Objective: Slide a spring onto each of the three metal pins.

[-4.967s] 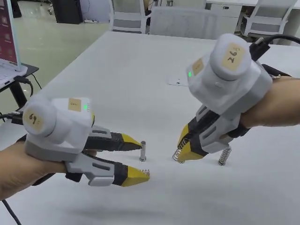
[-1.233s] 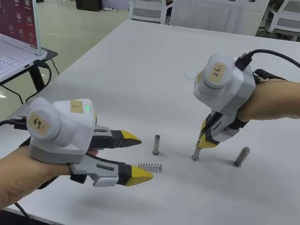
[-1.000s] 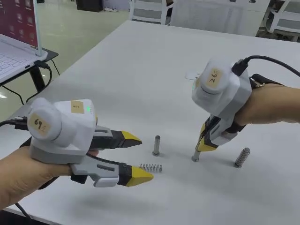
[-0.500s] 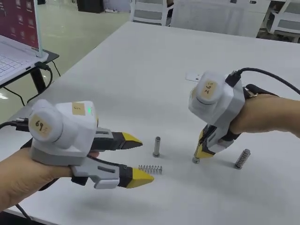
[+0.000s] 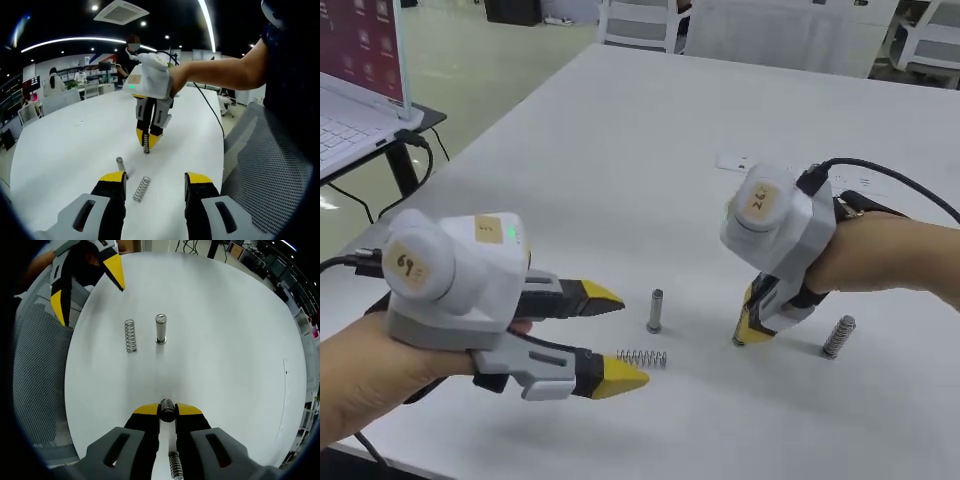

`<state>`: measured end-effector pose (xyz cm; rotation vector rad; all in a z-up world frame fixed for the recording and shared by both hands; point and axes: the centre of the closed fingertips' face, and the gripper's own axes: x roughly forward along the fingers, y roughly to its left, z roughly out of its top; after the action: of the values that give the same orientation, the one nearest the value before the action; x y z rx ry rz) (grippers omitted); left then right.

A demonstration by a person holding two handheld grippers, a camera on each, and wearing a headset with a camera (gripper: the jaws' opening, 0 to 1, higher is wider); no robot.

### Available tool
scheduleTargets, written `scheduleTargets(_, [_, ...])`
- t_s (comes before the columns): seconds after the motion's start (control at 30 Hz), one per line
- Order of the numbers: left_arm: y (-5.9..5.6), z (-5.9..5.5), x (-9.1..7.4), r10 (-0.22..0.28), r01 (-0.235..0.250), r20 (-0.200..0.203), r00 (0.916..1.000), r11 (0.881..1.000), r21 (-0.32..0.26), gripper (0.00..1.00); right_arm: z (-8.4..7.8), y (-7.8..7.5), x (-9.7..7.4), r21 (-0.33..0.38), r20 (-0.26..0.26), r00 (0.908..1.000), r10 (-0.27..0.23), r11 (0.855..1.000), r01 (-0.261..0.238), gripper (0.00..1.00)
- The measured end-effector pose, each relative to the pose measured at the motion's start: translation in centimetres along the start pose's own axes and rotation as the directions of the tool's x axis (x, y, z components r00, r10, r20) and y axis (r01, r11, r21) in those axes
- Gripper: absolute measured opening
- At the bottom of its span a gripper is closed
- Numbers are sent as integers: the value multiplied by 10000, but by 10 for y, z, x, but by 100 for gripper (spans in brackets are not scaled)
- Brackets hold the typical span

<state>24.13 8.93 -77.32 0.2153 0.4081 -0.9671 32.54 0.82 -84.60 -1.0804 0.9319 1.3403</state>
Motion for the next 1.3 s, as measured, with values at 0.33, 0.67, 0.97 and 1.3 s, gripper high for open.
scheduleTargets(0.33, [0, -1, -1, 12, -12, 10, 10000, 10000, -17, 41, -3, 3, 4, -72, -155, 9999, 66, 10000, -67, 10])
scheduleTargets(0.67, [0, -1, -1, 7, -7, 20, 10000, 10000, -26, 41, -1, 2, 4, -46, -42, 10000, 42, 10000, -42, 18])
scheduleTargets(0.97, [0, -1, 0, -2, 2, -3, 10000, 10000, -15, 41, 7, 3, -4, -234, 179, 9998, -129, 9996, 134, 22])
scheduleTargets(1.3, [0, -1, 0, 6, -6, -21, 10000, 10000, 12, 41, 21, 9, -12, -463, 438, 9990, -109, 9988, 129, 22])
